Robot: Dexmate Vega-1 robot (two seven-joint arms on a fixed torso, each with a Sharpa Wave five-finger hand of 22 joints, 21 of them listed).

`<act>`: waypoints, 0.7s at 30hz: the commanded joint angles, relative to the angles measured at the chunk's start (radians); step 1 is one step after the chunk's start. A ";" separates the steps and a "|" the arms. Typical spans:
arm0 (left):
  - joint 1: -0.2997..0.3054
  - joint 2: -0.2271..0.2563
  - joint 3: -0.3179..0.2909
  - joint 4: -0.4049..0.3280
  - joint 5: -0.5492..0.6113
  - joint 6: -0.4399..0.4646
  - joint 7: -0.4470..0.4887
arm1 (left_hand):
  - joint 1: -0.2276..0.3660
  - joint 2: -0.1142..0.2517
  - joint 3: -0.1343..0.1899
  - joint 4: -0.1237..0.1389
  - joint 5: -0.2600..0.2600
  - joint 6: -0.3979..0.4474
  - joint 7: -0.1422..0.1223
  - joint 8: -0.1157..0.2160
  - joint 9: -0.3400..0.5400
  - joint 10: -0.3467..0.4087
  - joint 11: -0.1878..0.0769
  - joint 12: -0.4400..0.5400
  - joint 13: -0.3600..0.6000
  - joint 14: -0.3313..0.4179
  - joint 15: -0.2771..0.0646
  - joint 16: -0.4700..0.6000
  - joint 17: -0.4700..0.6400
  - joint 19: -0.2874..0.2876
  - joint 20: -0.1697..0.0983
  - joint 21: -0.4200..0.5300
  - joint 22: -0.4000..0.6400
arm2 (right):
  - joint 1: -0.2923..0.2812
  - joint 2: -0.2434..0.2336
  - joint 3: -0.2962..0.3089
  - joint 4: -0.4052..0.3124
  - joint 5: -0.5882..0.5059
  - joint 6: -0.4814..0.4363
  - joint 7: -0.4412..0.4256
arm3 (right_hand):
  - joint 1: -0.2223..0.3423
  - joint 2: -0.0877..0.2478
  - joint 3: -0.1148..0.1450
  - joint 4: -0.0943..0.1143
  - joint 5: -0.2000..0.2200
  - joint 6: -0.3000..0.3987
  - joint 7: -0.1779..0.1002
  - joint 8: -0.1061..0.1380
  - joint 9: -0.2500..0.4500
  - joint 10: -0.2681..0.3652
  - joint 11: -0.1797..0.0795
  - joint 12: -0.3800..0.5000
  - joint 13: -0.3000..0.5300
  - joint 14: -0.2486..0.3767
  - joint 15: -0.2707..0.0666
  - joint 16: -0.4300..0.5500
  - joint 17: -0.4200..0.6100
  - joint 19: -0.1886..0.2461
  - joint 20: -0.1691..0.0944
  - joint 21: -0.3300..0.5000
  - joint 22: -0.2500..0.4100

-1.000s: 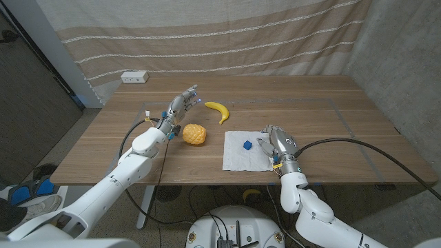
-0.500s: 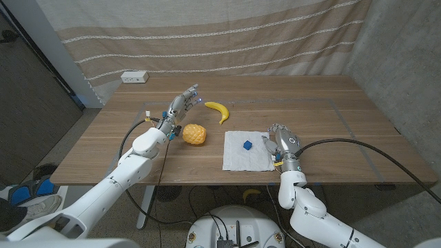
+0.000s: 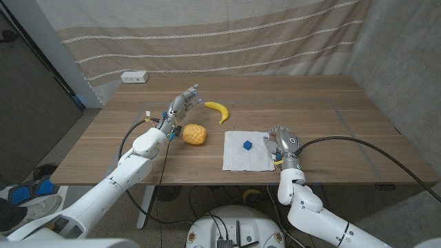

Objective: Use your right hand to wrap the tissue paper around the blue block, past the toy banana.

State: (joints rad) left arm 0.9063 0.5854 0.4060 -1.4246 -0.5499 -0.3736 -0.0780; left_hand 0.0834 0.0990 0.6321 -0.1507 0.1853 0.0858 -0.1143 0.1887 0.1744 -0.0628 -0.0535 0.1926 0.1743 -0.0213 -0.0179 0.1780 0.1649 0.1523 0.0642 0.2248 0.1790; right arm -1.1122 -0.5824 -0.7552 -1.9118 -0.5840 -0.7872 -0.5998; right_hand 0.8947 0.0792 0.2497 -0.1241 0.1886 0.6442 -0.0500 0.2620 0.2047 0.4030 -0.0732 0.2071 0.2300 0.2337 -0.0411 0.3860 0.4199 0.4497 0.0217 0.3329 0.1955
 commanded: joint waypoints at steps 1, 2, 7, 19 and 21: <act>0.008 0.002 -0.005 -0.010 0.002 0.006 0.014 | 0.012 0.014 0.003 -0.005 -0.003 0.007 -0.003 -0.003 0.003 0.008 -0.005 -0.002 0.003 0.003 -0.005 -0.002 0.003 0.011 0.002 -0.001 0.004 | 0.048 -0.002 -0.028 0.037 0.038 -0.048 0.033 | -0.011 0.005 -0.004 -0.001 -0.004 -0.006 0.002 -0.006 0.001 -0.010 0.002 -0.003 0.003 -0.009 -0.066 -0.003 0.004 -0.003 0.002 -0.001 0.001; 0.008 0.002 -0.005 -0.009 0.003 0.005 0.013 | 0.012 0.014 0.003 -0.005 -0.003 0.007 -0.003 -0.003 0.003 0.008 -0.005 -0.002 0.003 0.004 -0.005 -0.002 0.003 0.011 0.002 -0.002 0.004 | 0.052 -0.003 -0.032 0.040 0.039 -0.051 0.035 | -0.012 0.005 -0.004 -0.001 -0.004 -0.007 0.002 -0.006 0.001 -0.010 0.000 -0.003 0.003 -0.011 -0.067 -0.003 0.004 -0.003 0.001 -0.001 0.001; 0.008 0.003 -0.007 -0.008 0.002 0.005 0.014 | 0.013 0.014 0.003 -0.005 -0.003 0.007 -0.003 -0.004 0.003 0.008 -0.004 -0.002 0.003 0.003 -0.004 -0.002 0.003 0.012 0.002 -0.002 0.004 | 0.073 -0.007 -0.052 0.051 0.042 -0.062 0.046 | -0.006 0.008 -0.002 -0.008 -0.003 0.006 -0.002 -0.003 0.001 -0.012 -0.005 -0.002 0.003 -0.013 -0.071 -0.004 0.004 -0.004 -0.003 -0.001 0.001; 0.008 0.004 -0.012 -0.004 -0.001 0.005 0.018 | 0.014 0.014 0.003 -0.006 -0.003 0.007 -0.003 -0.003 0.003 0.007 -0.004 -0.002 0.003 0.003 -0.004 -0.002 0.003 0.012 0.001 -0.004 0.004 | 0.117 -0.015 -0.096 0.083 0.036 -0.071 0.067 | 0.088 0.027 0.032 -0.048 0.008 0.130 -0.038 0.038 0.001 0.018 -0.032 0.013 0.002 -0.004 -0.102 -0.001 0.004 0.002 -0.031 0.003 0.001; 0.008 0.005 -0.012 -0.003 -0.002 0.006 0.016 | 0.014 0.014 0.003 -0.006 -0.003 0.007 -0.004 -0.003 0.003 0.007 -0.004 -0.002 0.003 0.003 -0.004 -0.002 0.003 0.012 0.001 -0.004 0.004 | 0.118 -0.018 -0.096 0.086 0.040 -0.061 0.064 | 0.098 0.030 0.034 -0.047 0.008 0.175 -0.052 0.053 0.001 0.028 -0.031 0.017 0.002 -0.002 -0.106 0.001 0.005 0.002 -0.035 0.004 0.001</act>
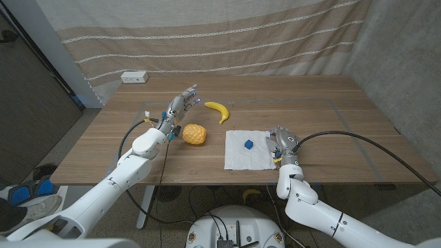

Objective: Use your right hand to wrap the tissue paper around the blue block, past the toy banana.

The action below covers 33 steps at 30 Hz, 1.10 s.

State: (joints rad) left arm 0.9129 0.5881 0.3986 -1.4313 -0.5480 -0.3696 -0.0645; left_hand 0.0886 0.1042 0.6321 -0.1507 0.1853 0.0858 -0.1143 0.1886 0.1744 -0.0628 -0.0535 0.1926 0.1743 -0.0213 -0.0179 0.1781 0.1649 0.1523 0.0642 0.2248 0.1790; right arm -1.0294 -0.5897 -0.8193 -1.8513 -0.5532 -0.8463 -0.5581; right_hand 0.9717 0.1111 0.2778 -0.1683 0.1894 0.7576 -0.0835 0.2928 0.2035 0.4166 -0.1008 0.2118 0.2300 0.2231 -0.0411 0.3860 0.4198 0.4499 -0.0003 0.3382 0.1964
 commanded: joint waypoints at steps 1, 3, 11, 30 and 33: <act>0.002 0.002 -0.005 0.003 -0.006 0.004 0.004 | 0.009 0.009 0.003 -0.006 -0.003 0.007 -0.003 -0.003 0.003 0.007 -0.003 -0.002 0.003 0.003 -0.003 -0.002 0.003 0.011 0.001 -0.004 0.004 | 0.037 -0.011 -0.033 0.029 0.008 0.003 0.018 | 0.033 0.000 0.009 -0.004 0.008 0.101 -0.019 0.036 0.003 0.027 -0.010 0.017 0.001 0.010 -0.111 0.002 0.006 0.004 -0.016 0.000 0.000; 0.004 0.002 -0.006 0.003 -0.009 0.008 0.006 | 0.009 0.009 0.003 -0.006 -0.003 0.007 -0.003 -0.004 0.003 0.007 -0.004 -0.002 0.003 0.003 -0.004 -0.002 0.003 0.012 0.001 -0.004 0.004 | 0.036 -0.013 -0.034 0.036 0.005 0.020 0.002 | 0.065 0.001 0.018 -0.012 0.009 0.155 -0.011 0.056 0.005 0.041 -0.019 0.021 0.001 0.019 -0.120 0.005 0.005 0.008 -0.023 0.003 0.000; 0.002 0.001 -0.006 0.010 -0.008 0.006 0.004 | 0.009 0.009 0.003 -0.006 -0.003 0.007 -0.003 -0.004 0.003 0.007 -0.005 -0.002 0.003 0.003 -0.004 -0.002 0.003 0.011 0.000 -0.006 0.004 | 0.016 -0.012 0.000 0.047 0.027 0.086 -0.060 | 0.120 0.005 0.024 -0.007 0.007 0.274 0.019 0.111 0.015 0.098 -0.049 0.038 0.000 0.048 -0.159 0.025 0.015 0.028 -0.041 0.015 0.000; -0.001 -0.005 -0.005 0.016 -0.013 0.005 0.002 | 0.013 0.011 0.004 -0.007 -0.004 0.005 -0.001 -0.004 0.003 0.005 -0.005 -0.003 0.003 0.001 -0.003 -0.003 0.003 0.012 0.001 -0.008 0.003 | -0.047 -0.017 0.106 -0.057 0.142 0.220 -0.081 | 0.130 0.010 0.039 0.002 0.013 0.269 0.064 0.131 0.041 0.138 -0.036 0.046 -0.001 0.090 -0.151 0.022 0.002 0.040 -0.027 0.026 0.001; 0.001 -0.005 -0.005 0.016 -0.013 0.005 0.003 | 0.013 0.012 0.004 -0.007 -0.004 0.004 -0.001 -0.005 0.003 0.005 -0.004 -0.003 0.003 0.001 -0.002 -0.002 0.003 0.012 0.001 -0.008 0.003 | -0.053 -0.011 0.121 -0.061 0.168 0.250 -0.081 | 0.130 0.009 0.041 0.002 0.014 0.269 0.066 0.134 0.044 0.139 -0.036 0.045 -0.001 0.091 -0.144 0.020 0.000 0.041 -0.026 0.027 0.001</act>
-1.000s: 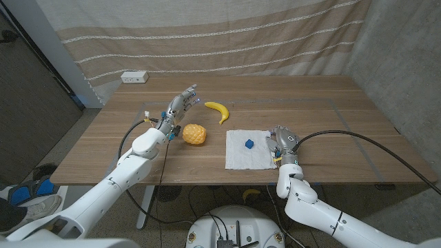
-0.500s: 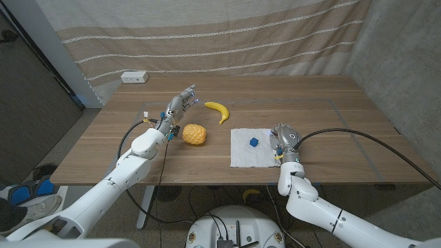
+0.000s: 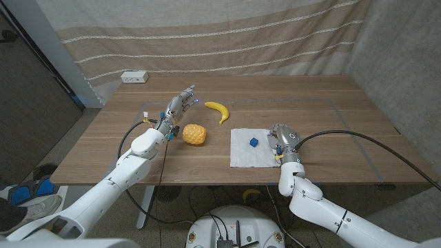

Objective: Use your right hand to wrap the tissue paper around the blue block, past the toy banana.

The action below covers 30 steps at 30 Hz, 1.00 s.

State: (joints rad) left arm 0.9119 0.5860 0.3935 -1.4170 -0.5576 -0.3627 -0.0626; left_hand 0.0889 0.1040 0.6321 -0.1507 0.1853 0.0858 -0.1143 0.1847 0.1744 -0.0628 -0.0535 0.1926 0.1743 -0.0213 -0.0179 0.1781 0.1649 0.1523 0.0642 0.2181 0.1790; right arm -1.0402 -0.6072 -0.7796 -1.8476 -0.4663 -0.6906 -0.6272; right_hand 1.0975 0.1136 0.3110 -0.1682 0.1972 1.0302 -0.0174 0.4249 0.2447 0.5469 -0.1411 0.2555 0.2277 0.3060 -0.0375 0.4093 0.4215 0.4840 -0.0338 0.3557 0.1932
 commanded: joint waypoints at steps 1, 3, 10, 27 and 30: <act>0.002 -0.002 0.000 0.002 -0.002 -0.003 0.001 | 0.014 0.013 0.004 -0.007 -0.004 0.004 -0.001 -0.001 0.003 0.005 -0.004 -0.003 0.003 0.001 -0.002 -0.002 0.003 0.012 0.001 -0.001 0.003 | -0.043 0.009 0.085 -0.064 0.088 0.103 -0.014 | 0.003 0.007 0.008 0.004 0.006 -0.005 0.000 0.002 0.004 0.009 0.007 0.002 0.001 0.008 -0.147 -0.004 -0.001 0.006 0.008 0.010 0.004; 0.003 -0.004 0.000 0.002 -0.008 -0.001 0.000 | 0.014 0.013 0.005 -0.007 -0.004 0.005 -0.001 0.000 0.003 0.005 -0.004 -0.003 0.003 0.001 -0.002 -0.002 0.003 0.012 0.002 -0.002 0.003 | -0.042 0.013 0.089 -0.060 0.097 0.118 -0.016 | 0.002 0.008 0.007 0.005 0.006 -0.007 0.000 0.003 0.005 0.009 0.007 0.001 0.001 0.008 -0.147 -0.004 -0.001 0.006 0.009 0.010 0.004; 0.003 -0.007 -0.001 0.010 -0.006 -0.008 0.000 | 0.017 0.015 0.006 -0.008 -0.004 0.003 0.000 -0.001 0.003 0.005 -0.004 -0.003 0.003 0.001 0.000 -0.002 0.003 0.012 0.002 -0.002 0.003 | -0.034 0.022 0.093 -0.050 0.116 0.160 -0.014 | 0.008 0.005 0.011 0.001 0.009 -0.003 0.017 0.010 0.012 0.014 0.010 0.000 0.001 0.012 -0.145 -0.007 -0.003 0.007 0.011 0.012 0.004; 0.000 -0.020 -0.005 0.034 -0.017 -0.013 0.003 | 0.021 0.018 0.007 -0.009 -0.005 0.002 0.000 -0.001 0.003 0.005 -0.003 -0.003 0.003 0.000 -0.002 -0.002 0.003 0.012 0.002 -0.004 0.003 | -0.029 0.028 0.070 -0.128 0.090 0.098 0.026 | 0.027 -0.014 0.034 -0.006 0.020 0.039 0.064 0.045 0.033 0.047 0.019 0.003 -0.001 0.024 -0.133 -0.030 -0.024 0.002 0.025 0.016 0.004; -0.006 -0.024 -0.003 0.045 -0.020 -0.015 -0.004 | 0.022 0.018 0.008 -0.009 -0.005 0.004 0.001 -0.001 0.003 0.004 -0.003 -0.003 0.003 0.000 -0.002 -0.002 0.003 0.011 0.002 -0.005 0.003 | -0.031 0.038 0.070 -0.141 0.093 0.083 0.028 | 0.026 -0.016 0.035 -0.005 0.021 0.040 0.065 0.046 0.033 0.048 0.019 0.002 -0.001 0.031 -0.130 -0.029 -0.025 0.004 0.029 0.018 0.004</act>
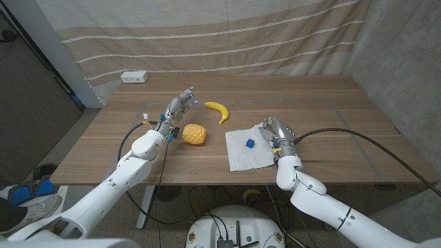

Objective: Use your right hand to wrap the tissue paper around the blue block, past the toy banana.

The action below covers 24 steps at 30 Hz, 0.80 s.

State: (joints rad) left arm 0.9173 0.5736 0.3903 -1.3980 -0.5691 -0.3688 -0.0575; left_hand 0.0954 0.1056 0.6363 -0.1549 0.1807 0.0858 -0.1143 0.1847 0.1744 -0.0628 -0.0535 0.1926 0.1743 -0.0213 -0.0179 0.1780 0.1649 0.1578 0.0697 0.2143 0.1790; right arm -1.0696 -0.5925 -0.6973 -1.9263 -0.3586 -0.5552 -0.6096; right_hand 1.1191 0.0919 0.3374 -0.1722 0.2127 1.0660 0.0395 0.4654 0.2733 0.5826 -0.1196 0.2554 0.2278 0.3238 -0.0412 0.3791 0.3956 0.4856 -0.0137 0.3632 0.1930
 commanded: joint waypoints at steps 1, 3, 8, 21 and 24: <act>-0.013 -0.014 0.000 0.028 -0.012 -0.009 -0.010 | 0.015 0.017 0.003 -0.005 0.000 0.003 0.001 -0.001 0.003 0.004 -0.003 -0.003 0.003 0.000 -0.002 -0.002 0.003 0.006 -0.004 -0.001 0.003 | -0.002 0.028 -0.011 -0.065 -0.012 -0.057 0.011 | 0.003 0.006 0.008 0.000 0.006 0.003 0.008 0.005 0.005 0.013 -0.002 0.002 -0.001 0.014 -0.126 0.001 0.001 0.003 0.009 0.010 0.004; -0.016 -0.016 0.001 0.034 -0.012 -0.012 -0.013 | 0.016 0.017 0.003 -0.005 -0.001 0.004 0.001 0.000 0.003 0.004 -0.003 -0.003 0.003 0.000 -0.001 -0.003 0.003 0.006 -0.004 -0.001 0.003 | -0.001 0.037 -0.013 -0.070 -0.009 -0.067 0.011 | 0.005 0.005 0.010 -0.001 0.007 0.006 0.011 0.006 0.005 0.013 -0.001 0.001 -0.001 0.015 -0.125 0.000 0.000 0.002 0.010 0.011 0.004; -0.024 -0.023 0.000 0.050 -0.019 -0.015 -0.020 | 0.017 0.017 0.004 -0.006 -0.001 0.004 0.001 -0.001 0.003 0.005 -0.003 -0.002 0.003 -0.001 -0.001 -0.003 0.003 0.006 -0.005 -0.001 0.003 | 0.009 0.049 -0.023 -0.077 -0.003 -0.089 0.026 | 0.006 0.004 0.011 -0.001 0.008 0.005 0.012 0.007 0.007 0.014 0.000 0.000 -0.002 0.016 -0.121 0.000 0.000 0.002 0.010 0.011 0.004; -0.037 -0.035 -0.002 0.087 -0.028 -0.026 -0.030 | 0.020 0.018 0.004 -0.007 -0.002 0.003 0.001 -0.001 0.003 0.004 -0.002 -0.002 0.003 -0.002 0.000 -0.003 0.003 0.005 -0.003 -0.003 0.003 | 0.046 0.110 -0.089 -0.051 -0.039 -0.148 -0.005 | 0.010 0.001 0.010 0.000 0.010 0.006 0.018 0.009 0.010 0.023 0.004 0.000 -0.002 0.013 -0.114 0.001 0.004 -0.003 0.013 0.012 0.004; -0.042 -0.039 -0.001 0.098 -0.030 -0.029 -0.037 | 0.021 0.018 0.004 -0.007 -0.002 0.003 0.001 -0.001 0.003 0.005 -0.002 -0.002 0.003 -0.002 0.000 -0.003 0.003 0.005 -0.003 -0.003 0.003 | 0.054 0.117 -0.101 -0.049 -0.045 -0.166 0.000 | 0.009 0.001 0.010 0.001 0.010 0.006 0.018 0.009 0.010 0.025 0.003 0.000 -0.002 0.013 -0.115 0.002 0.005 -0.006 0.014 0.011 0.004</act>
State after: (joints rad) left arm 0.8888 0.5470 0.3898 -1.3326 -0.5885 -0.3896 -0.0815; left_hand 0.1023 0.1097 0.6363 -0.1548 0.1808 0.0858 -0.1143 0.1848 0.1744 -0.0628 -0.0535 0.1926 0.1743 -0.0214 -0.0179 0.1780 0.1649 0.1578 0.0697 0.2143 0.1790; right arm -1.0436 -0.5192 -0.7468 -1.9930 -0.3672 -0.6638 -0.5895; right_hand 1.1187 0.0923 0.3385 -0.1710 0.2186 1.0660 0.0502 0.4666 0.2813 0.5950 -0.1179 0.2554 0.2229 0.3344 -0.0411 0.3791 0.3968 0.4800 -0.0086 0.3710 0.1930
